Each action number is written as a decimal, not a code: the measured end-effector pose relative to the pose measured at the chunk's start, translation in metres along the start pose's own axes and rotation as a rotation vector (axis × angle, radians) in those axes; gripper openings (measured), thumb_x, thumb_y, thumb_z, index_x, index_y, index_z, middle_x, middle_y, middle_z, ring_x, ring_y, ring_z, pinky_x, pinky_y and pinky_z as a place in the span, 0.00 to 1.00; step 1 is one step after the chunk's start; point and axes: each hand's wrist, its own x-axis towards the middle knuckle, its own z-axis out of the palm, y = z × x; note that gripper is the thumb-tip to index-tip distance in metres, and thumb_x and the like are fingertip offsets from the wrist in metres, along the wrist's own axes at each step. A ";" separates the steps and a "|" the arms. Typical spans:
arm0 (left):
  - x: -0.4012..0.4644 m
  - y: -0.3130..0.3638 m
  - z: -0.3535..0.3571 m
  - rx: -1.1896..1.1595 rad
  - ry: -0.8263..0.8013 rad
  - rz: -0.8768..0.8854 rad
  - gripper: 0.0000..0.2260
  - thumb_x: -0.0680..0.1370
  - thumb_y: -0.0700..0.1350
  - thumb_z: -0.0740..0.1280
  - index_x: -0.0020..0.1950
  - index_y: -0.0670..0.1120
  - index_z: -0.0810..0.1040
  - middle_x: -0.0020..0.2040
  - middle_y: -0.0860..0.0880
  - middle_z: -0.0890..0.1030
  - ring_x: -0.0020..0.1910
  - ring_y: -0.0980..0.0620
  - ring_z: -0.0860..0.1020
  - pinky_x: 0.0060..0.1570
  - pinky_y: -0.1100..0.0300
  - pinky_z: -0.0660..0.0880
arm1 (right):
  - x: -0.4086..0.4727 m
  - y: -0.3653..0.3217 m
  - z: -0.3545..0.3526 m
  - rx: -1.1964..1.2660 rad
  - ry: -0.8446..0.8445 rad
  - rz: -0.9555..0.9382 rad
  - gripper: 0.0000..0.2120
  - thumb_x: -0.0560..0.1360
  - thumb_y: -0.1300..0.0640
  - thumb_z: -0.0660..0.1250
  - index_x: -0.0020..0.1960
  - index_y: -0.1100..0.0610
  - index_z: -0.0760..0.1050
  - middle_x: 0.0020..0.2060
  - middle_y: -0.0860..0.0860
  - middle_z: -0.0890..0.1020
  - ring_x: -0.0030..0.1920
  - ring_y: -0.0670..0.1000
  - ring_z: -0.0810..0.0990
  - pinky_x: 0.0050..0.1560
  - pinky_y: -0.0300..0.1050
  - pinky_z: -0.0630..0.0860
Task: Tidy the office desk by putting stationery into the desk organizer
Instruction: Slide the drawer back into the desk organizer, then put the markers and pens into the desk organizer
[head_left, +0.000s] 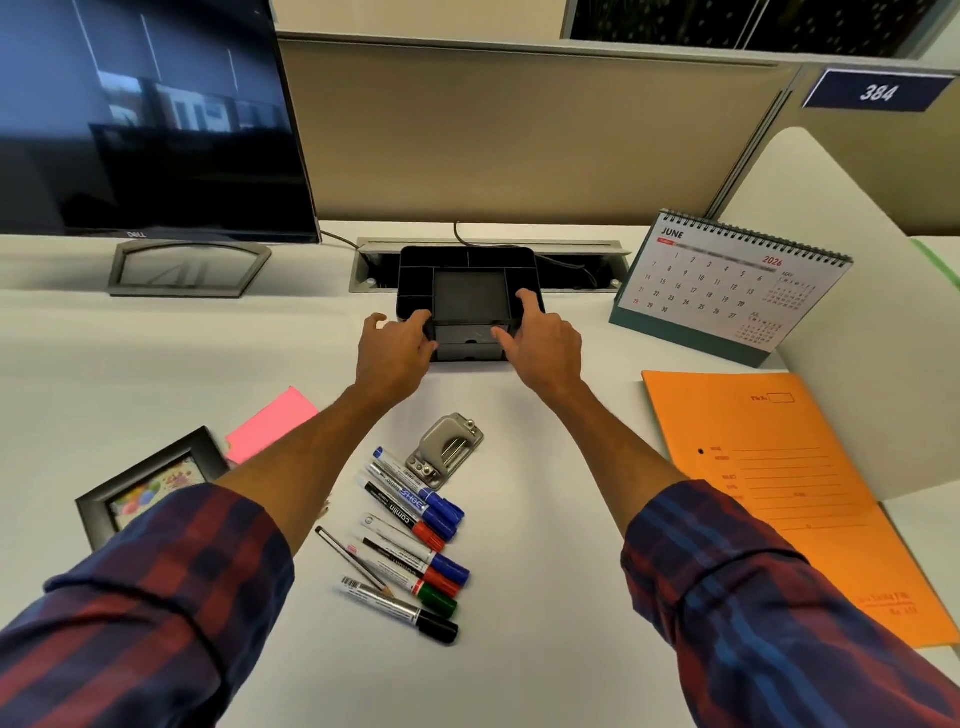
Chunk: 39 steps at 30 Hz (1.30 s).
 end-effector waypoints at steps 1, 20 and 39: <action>-0.004 -0.001 0.001 0.000 -0.011 0.015 0.22 0.81 0.48 0.64 0.74 0.45 0.65 0.54 0.44 0.83 0.56 0.43 0.79 0.73 0.49 0.55 | -0.003 0.000 -0.002 0.014 0.007 0.002 0.29 0.78 0.45 0.65 0.74 0.54 0.61 0.44 0.53 0.83 0.42 0.52 0.82 0.45 0.43 0.77; -0.174 -0.051 0.016 -0.107 0.139 0.011 0.23 0.79 0.55 0.60 0.68 0.43 0.73 0.64 0.43 0.78 0.62 0.42 0.76 0.63 0.48 0.70 | -0.112 0.017 0.021 0.215 -0.143 -0.049 0.14 0.76 0.48 0.68 0.58 0.53 0.77 0.48 0.48 0.83 0.43 0.48 0.80 0.49 0.44 0.79; -0.277 -0.080 0.029 0.018 0.077 -0.061 0.33 0.79 0.66 0.49 0.73 0.43 0.69 0.73 0.45 0.69 0.74 0.47 0.65 0.73 0.52 0.59 | -0.182 -0.012 0.035 0.289 -0.360 -0.145 0.16 0.76 0.45 0.66 0.60 0.52 0.78 0.55 0.48 0.81 0.53 0.48 0.78 0.53 0.45 0.75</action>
